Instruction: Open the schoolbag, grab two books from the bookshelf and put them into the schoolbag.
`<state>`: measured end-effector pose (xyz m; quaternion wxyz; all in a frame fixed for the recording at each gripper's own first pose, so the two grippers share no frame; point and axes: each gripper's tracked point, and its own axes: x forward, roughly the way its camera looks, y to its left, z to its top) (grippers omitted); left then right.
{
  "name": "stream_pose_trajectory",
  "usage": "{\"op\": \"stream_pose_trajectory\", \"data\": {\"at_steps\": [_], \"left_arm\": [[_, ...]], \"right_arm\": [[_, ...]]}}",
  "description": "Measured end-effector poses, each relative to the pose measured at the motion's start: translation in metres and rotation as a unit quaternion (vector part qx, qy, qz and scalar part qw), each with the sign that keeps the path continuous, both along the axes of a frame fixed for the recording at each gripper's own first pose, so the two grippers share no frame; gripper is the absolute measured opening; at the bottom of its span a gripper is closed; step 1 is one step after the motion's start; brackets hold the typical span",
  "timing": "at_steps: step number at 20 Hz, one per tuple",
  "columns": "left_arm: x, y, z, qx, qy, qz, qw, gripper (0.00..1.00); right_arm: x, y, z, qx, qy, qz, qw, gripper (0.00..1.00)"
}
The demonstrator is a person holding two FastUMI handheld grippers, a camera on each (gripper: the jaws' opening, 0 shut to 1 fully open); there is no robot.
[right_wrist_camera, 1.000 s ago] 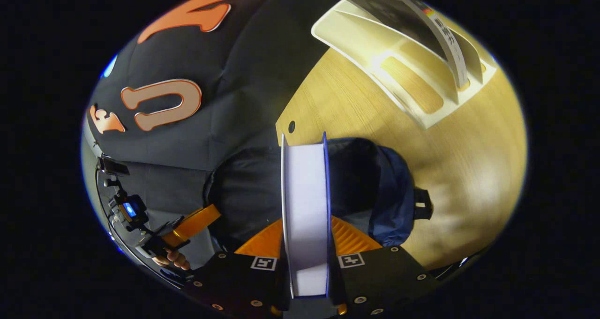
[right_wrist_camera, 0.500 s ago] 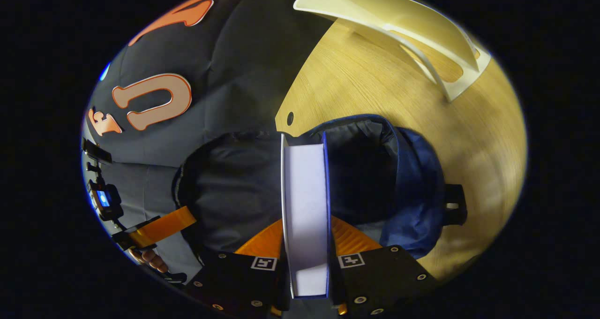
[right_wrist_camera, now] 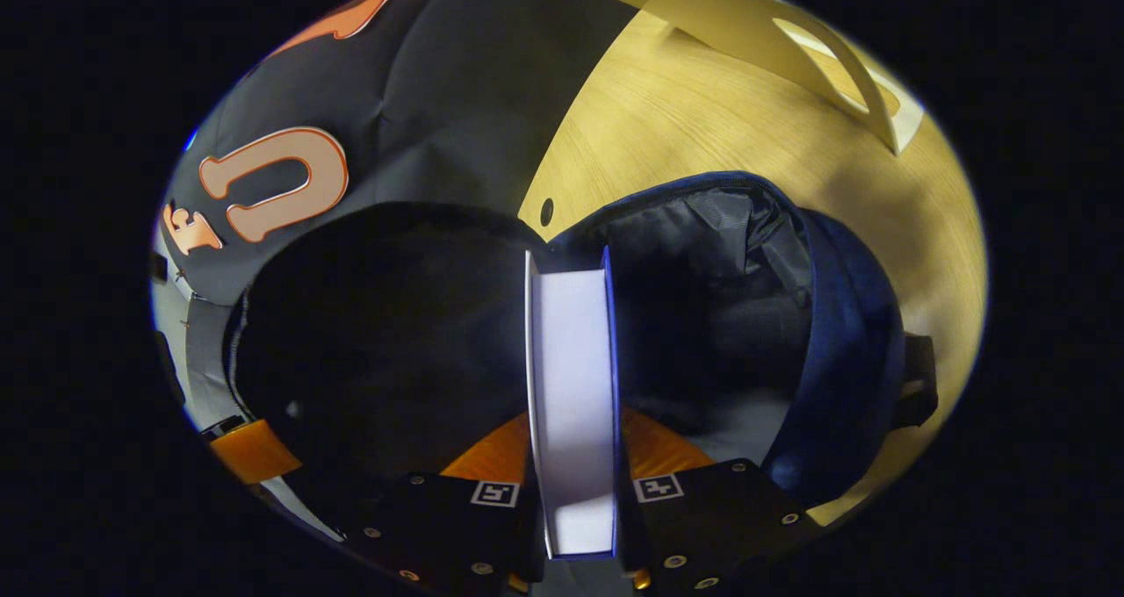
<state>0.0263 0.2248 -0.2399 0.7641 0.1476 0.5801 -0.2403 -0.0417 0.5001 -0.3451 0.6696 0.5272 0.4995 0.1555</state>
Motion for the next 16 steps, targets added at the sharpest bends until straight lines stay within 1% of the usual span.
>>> {"op": "stream_pose_trajectory", "data": {"at_steps": [1,2,3,4,5,6,7,8,9,10,11,12,13,15,16], "left_arm": [[-0.003,-0.003,-0.003,0.001,0.005,-0.004,1.000,0.05],[-0.005,-0.007,-0.006,0.001,0.008,-0.009,1.000,0.05],[-0.008,-0.012,-0.006,0.000,0.012,-0.012,1.000,0.05],[-0.010,-0.015,-0.008,0.001,0.013,-0.016,1.000,0.05],[-0.010,-0.019,-0.009,0.000,0.014,-0.017,1.000,0.05],[-0.008,-0.019,-0.009,0.000,0.012,-0.016,1.000,0.05],[-0.005,-0.017,-0.009,0.001,0.012,-0.007,1.000,0.05],[0.000,-0.013,-0.010,0.001,0.009,0.002,1.000,0.05],[0.003,-0.009,-0.008,-0.002,0.009,0.013,1.000,0.05],[0.004,-0.004,-0.008,-0.003,0.007,0.020,1.000,0.05],[0.006,-0.002,-0.008,-0.005,0.005,0.029,1.000,0.05],[0.006,0.000,-0.007,-0.007,0.004,0.031,0.999,0.05],[0.006,0.002,-0.006,-0.007,0.003,0.034,0.999,0.05],[0.007,0.002,-0.006,-0.008,-0.001,0.039,0.999,0.05],[0.006,0.001,-0.005,-0.011,-0.001,0.042,0.999,0.05]], "right_arm": [[0.007,0.002,-0.004,-0.005,-0.004,-0.007,1.000,0.33],[0.013,0.008,-0.004,-0.010,-0.007,-0.010,1.000,0.43],[0.017,0.012,-0.005,-0.011,-0.009,-0.012,1.000,0.33],[0.019,0.014,-0.005,-0.013,-0.008,-0.010,1.000,0.45],[0.019,0.014,-0.004,-0.013,-0.004,-0.009,1.000,0.35],[0.013,0.011,-0.007,-0.021,0.008,-0.001,1.000,0.48],[0.009,0.009,-0.006,-0.029,0.017,0.010,0.999,0.39],[0.005,0.005,-0.004,-0.043,0.026,0.019,0.999,0.43],[0.007,0.003,-0.004,-0.050,0.024,0.020,0.998,0.50],[0.008,-0.007,-0.004,-0.063,0.023,0.014,0.998,0.52],[0.009,-0.011,-0.005,-0.071,0.022,0.013,0.997,0.58],[0.007,-0.017,-0.008,-0.085,0.024,0.012,0.996,0.62],[0.005,-0.023,-0.010,-0.096,0.025,0.014,0.995,0.70],[0.001,-0.039,-0.008,-0.120,0.028,0.010,0.992,0.80],[0.003,-0.047,-0.007,-0.131,0.022,0.006,0.991,0.80]]}}
